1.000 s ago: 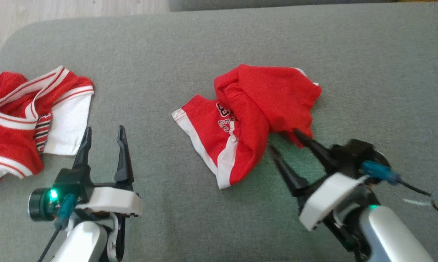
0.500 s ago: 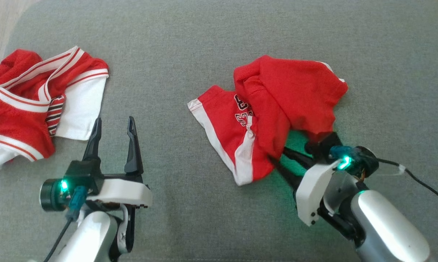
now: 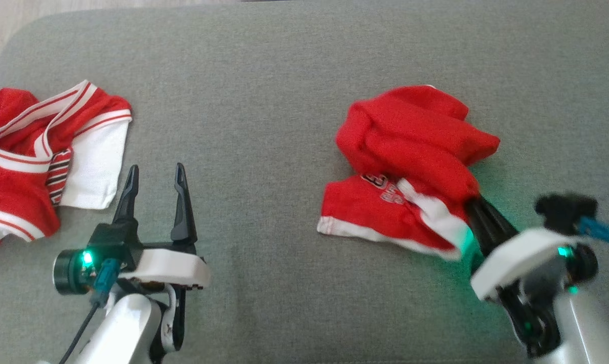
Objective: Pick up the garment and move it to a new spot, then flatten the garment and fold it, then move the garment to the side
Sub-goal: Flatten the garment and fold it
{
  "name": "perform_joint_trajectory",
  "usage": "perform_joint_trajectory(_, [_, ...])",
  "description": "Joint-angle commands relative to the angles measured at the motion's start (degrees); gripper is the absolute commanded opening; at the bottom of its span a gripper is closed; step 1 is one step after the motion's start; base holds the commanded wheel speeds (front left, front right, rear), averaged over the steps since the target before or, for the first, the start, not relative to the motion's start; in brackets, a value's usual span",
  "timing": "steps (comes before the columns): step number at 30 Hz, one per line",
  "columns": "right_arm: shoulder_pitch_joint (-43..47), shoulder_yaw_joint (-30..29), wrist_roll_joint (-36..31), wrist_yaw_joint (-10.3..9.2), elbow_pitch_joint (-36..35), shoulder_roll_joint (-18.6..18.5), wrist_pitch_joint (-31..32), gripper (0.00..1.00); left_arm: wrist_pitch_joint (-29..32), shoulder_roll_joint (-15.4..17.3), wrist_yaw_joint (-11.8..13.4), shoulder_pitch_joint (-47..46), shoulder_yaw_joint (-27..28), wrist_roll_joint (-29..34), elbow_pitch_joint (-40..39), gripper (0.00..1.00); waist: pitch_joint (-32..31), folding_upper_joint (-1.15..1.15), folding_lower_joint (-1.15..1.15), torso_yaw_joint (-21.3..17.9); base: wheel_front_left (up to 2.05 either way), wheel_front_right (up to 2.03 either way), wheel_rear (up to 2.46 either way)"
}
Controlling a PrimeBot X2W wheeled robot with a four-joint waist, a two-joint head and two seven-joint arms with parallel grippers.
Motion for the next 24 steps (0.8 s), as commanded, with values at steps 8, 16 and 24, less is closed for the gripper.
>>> perform_joint_trajectory(8, [5.8,-4.9,4.6,-0.04,1.5,3.5,-3.5,1.0,0.3,2.2,0.6,-1.9,2.2,-0.5,-2.3,1.0,0.1,0.0,0.0,-1.7,0.0,0.0,0.0])
perform_joint_trajectory(16, [4.8,-2.1,-0.1,-0.04,-5.4,-0.2,-11.8,1.0,0.6,2.6,1.1,-1.1,2.2,-0.6,-2.6,1.0,-0.6,0.0,0.0,-2.6,0.0,0.0,0.0])
perform_joint_trajectory(24, [2.7,-0.1,-7.4,-0.04,-12.3,-5.4,-12.9,1.0,0.8,3.1,1.4,-0.3,2.2,-0.9,-2.8,1.0,-2.0,0.0,0.0,-3.0,0.0,0.0,0.0])
